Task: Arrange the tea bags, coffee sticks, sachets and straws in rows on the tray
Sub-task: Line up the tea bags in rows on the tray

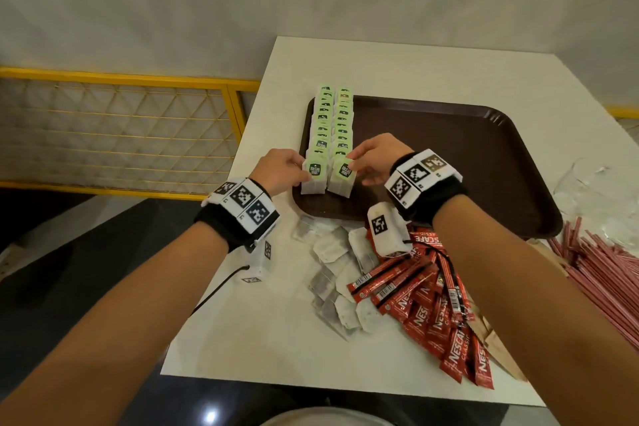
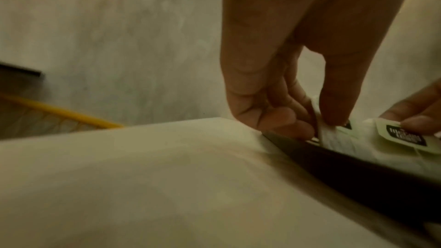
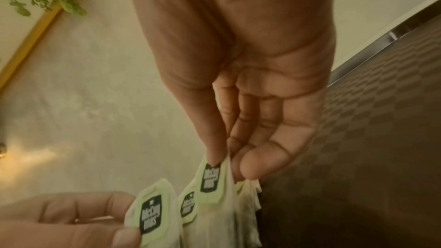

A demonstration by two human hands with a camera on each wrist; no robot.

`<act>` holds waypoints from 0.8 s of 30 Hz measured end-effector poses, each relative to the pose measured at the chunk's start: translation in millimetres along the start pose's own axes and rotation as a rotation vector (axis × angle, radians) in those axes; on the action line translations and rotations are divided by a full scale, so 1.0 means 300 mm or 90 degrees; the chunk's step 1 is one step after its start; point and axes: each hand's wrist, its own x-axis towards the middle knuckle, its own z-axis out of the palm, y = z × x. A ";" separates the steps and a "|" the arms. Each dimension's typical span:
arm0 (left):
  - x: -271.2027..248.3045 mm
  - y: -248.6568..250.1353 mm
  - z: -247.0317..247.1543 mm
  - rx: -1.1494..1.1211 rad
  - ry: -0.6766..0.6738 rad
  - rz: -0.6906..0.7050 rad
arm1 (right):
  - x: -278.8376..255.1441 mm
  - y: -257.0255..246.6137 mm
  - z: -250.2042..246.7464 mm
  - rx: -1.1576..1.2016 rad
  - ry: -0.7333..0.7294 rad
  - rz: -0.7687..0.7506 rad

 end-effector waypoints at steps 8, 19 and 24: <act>0.054 -0.002 0.004 0.134 0.002 0.056 | 0.060 -0.012 0.035 -0.114 0.050 -0.020; 0.058 -0.008 0.007 0.148 0.012 0.149 | 0.049 -0.012 0.011 -0.137 0.025 0.026; 0.047 -0.006 0.013 0.255 -0.062 0.156 | 0.033 -0.006 0.021 -0.139 -0.020 0.072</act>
